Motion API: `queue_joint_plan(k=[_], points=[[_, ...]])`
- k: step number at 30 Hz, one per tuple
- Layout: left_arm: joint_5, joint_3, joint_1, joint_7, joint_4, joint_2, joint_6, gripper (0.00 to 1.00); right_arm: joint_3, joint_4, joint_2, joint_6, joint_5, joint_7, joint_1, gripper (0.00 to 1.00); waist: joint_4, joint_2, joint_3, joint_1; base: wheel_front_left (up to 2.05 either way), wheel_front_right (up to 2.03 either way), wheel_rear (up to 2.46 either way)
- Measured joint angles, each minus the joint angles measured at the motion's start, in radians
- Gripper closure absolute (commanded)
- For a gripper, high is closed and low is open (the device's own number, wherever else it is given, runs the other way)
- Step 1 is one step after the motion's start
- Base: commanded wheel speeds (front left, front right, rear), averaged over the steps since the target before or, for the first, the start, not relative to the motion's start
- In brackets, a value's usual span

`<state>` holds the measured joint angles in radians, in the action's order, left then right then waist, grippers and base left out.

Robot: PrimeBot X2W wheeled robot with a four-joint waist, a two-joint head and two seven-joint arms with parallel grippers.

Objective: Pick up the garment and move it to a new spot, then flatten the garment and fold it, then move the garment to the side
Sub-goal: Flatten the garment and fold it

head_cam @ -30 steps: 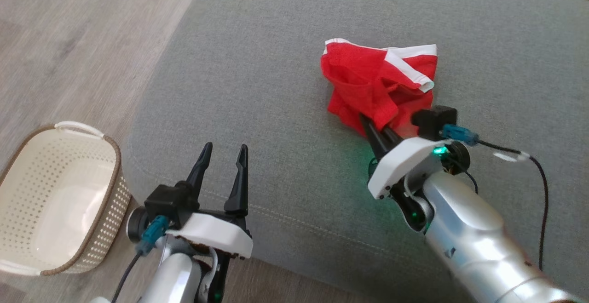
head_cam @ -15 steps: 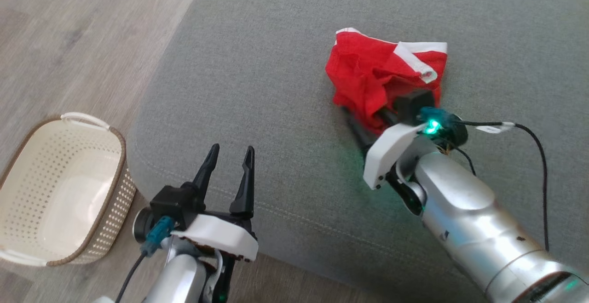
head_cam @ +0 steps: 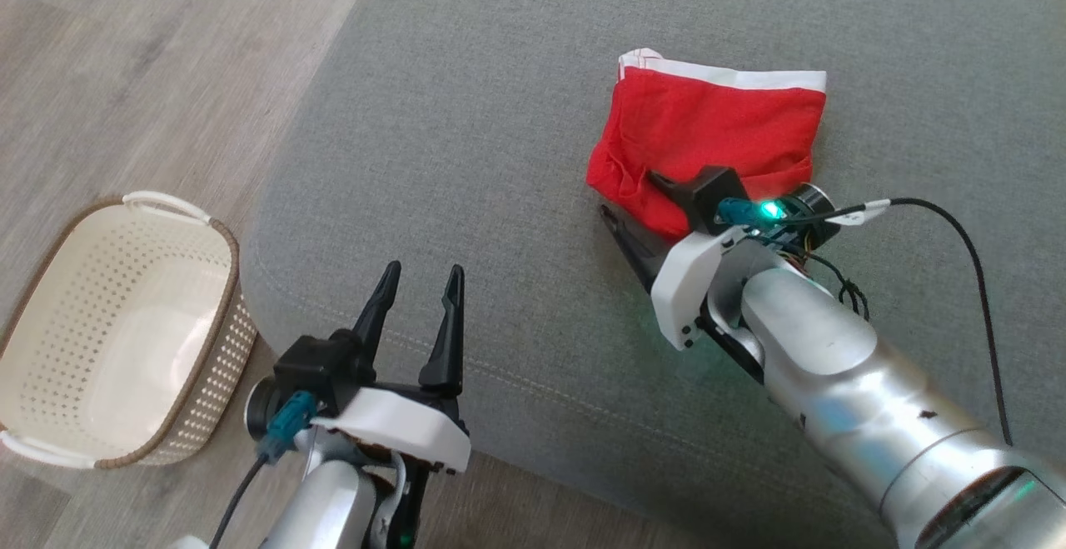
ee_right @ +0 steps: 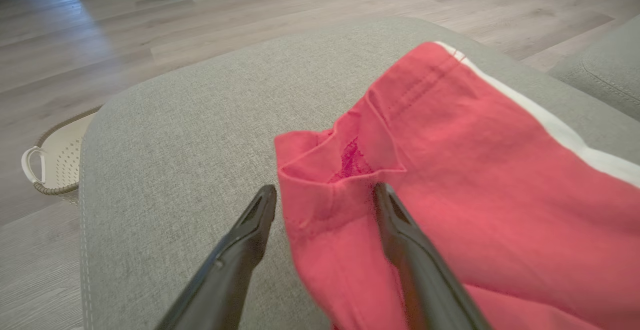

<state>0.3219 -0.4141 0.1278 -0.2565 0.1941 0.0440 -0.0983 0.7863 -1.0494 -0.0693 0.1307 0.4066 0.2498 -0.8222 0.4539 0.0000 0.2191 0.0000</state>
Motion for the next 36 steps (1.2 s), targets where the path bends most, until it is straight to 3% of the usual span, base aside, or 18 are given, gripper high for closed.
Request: queue_joint_plan(k=[9, 20, 29, 36], points=[[-0.001, 0.010, 0.000, 0.000, 0.001, 0.000, -0.007, 0.00, -0.046, 0.059, 0.000, 0.000, 0.059, 0.001, -0.008, 0.00, -0.030, 0.0000, -0.011, 0.0000, 0.00, 0.00, 0.00], [-0.056, 0.073, 0.000, 0.000, -0.008, 0.000, 0.011, 0.00, -0.248, 0.290, -0.064, 0.000, 0.045, 0.003, 0.120, 0.00, -0.140, 0.0000, -0.080, 0.0000, 0.00, 0.00, 0.00], [-0.056, 0.120, -0.005, 0.000, -0.027, 0.000, 0.012, 0.00, -0.445, 0.472, -0.091, 0.000, -0.108, 0.003, 0.289, 0.00, -0.240, 0.0000, -0.129, 0.0000, 0.00, 0.00, 0.00], [-0.057, 0.145, -0.006, 0.000, -0.040, 0.000, 0.014, 0.00, -0.639, 0.670, -0.040, 0.000, -0.278, 0.003, 0.476, 0.00, -0.299, 0.0000, -0.136, 0.0000, 0.00, 0.00, 0.00]])
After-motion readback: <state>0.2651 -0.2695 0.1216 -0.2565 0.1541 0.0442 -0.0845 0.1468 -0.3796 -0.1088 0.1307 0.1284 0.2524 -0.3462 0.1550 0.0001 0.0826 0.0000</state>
